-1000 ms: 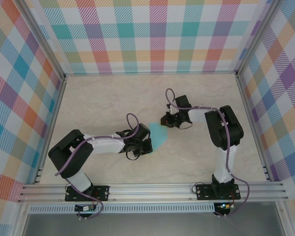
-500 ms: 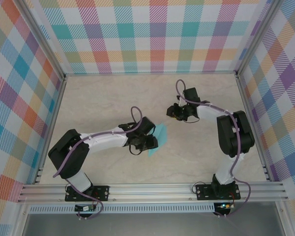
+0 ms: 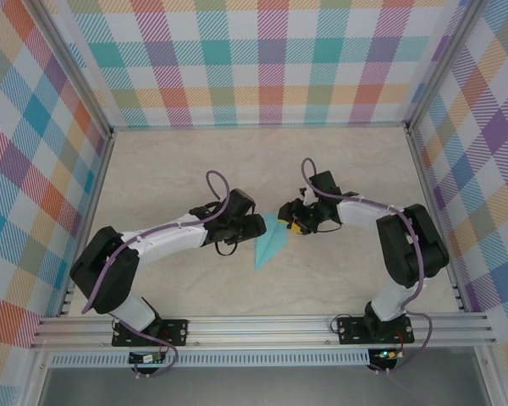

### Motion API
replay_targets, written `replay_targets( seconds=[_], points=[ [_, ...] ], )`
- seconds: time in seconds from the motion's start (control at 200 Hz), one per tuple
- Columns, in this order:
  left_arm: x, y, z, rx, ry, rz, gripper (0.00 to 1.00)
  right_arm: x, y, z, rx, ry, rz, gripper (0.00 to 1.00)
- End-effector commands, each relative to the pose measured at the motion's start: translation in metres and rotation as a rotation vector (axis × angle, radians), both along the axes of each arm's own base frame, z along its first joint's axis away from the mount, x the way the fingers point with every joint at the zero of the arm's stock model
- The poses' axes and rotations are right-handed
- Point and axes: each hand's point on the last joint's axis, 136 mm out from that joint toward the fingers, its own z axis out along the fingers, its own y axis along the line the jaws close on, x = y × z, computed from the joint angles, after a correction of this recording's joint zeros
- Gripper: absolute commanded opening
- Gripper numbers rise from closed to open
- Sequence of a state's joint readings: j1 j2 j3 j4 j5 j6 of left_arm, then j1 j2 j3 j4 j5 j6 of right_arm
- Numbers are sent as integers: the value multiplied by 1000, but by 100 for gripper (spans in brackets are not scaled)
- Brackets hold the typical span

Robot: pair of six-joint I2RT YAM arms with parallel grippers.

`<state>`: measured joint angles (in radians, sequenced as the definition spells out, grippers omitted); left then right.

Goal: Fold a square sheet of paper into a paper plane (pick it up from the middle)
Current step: Fourth fold the wing at the center of the table, then pick up the paper from the center of the table.

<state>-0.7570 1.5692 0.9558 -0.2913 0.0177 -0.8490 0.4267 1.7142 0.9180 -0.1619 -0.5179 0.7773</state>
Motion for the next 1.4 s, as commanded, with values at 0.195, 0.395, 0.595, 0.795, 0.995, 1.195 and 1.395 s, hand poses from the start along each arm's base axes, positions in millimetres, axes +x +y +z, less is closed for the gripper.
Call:
replay_targets(
  seconds=[0.195,0.395,0.595,0.795,0.995,1.195,1.395],
  points=[
    [8,2,-16,-120,70,84,64,-6,29,-17,26,46,47,43],
    [10,10,-17,-113,80,103,66,-8,35,-19,47,43,77,36],
    [13,26,-18,-77,90,92,70,-14,47,-14,104,21,129,34],
    [16,43,-12,-71,79,105,76,-24,57,-16,151,21,177,32],
    [18,59,-6,-103,57,129,86,-33,65,-22,129,-4,223,27],
    [16,68,7,-131,27,126,100,-28,64,-11,119,-70,222,5],
    [13,66,33,-241,-10,92,100,-9,69,55,225,-227,232,2]
  ],
)
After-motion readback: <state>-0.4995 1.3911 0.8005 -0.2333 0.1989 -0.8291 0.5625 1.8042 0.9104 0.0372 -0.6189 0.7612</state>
